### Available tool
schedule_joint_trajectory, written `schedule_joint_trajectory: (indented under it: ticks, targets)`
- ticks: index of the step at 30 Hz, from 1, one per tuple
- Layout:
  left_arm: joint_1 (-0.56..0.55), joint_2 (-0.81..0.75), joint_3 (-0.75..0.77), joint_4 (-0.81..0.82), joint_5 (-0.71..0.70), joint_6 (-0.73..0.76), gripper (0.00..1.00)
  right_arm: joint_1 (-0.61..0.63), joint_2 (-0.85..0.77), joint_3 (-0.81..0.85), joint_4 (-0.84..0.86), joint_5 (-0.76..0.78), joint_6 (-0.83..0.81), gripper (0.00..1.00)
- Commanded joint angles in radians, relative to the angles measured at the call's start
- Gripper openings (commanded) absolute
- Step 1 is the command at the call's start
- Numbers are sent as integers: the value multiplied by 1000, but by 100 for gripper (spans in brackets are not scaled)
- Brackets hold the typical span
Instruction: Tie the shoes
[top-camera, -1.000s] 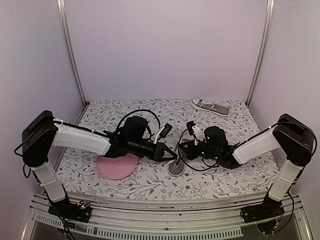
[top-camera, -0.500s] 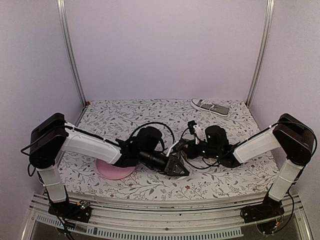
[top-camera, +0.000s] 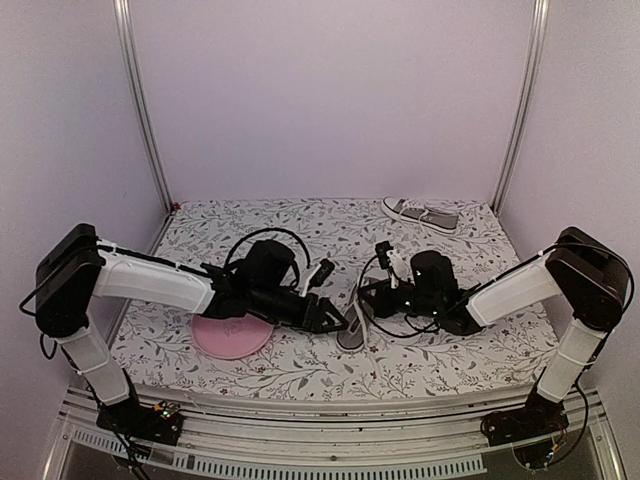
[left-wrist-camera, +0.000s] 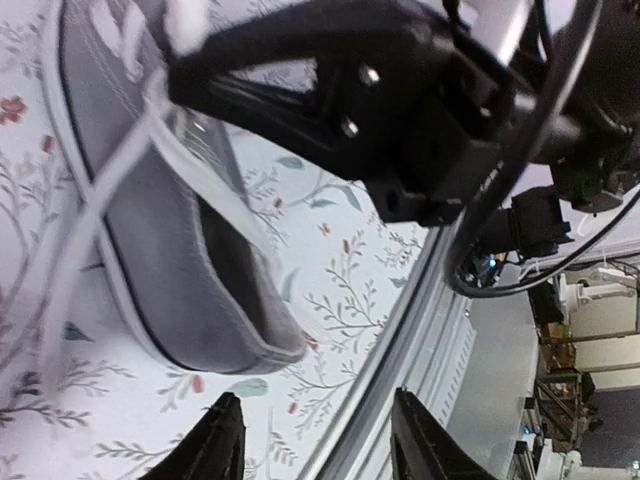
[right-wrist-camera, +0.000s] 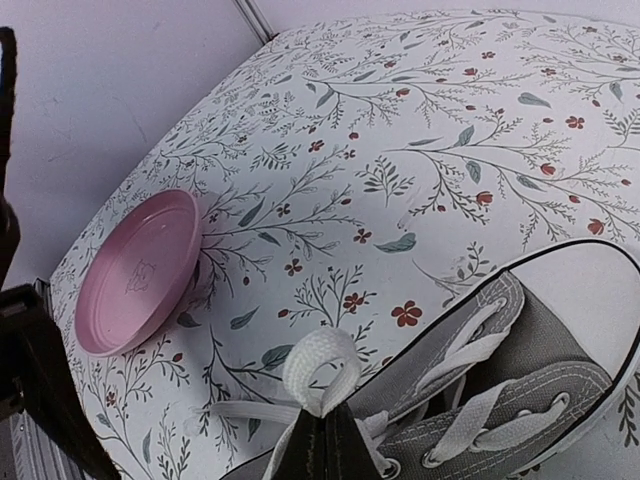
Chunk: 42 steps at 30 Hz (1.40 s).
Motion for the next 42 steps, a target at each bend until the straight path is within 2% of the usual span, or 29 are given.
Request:
schedule_joint_trajectory:
  ticks: [1,6,12,19,28,33,35,36,37,39,42]
  targets:
    - [77,-44,8,-94,-71,112,50,-7,-17,0,52,-27,-19,2]
    - [124,20,108,-20,-71,150,51,-8,-19,-22,88,-57,-36,2]
    - [139,191,284,87,-17,117,54,-7,-5,-23,99,-89,-49,2]
    - [138,329,377,81,3,99,53,-8,0,-20,99,-94,-61,2]
    - [137,337,346,132,-20,67,28,-8,17,-1,98,-112,-68,2]
    - [136,322,324,143,-39,62,4,-8,-2,-2,78,-102,-66,3]
    - [137,308,309,148,-49,62,0,-8,-27,-8,45,-94,-64,16]
    - [137,302,301,153,-55,62,0,-9,-44,-15,27,-90,-62,29]
    - [137,294,293,158,-60,60,0,-8,-70,-25,8,-88,-61,37]
    - [137,286,278,179,-63,52,0,-6,-104,-54,-15,-85,-54,45]
    - [138,287,270,196,-58,37,0,4,-141,-115,-15,-86,-10,51]
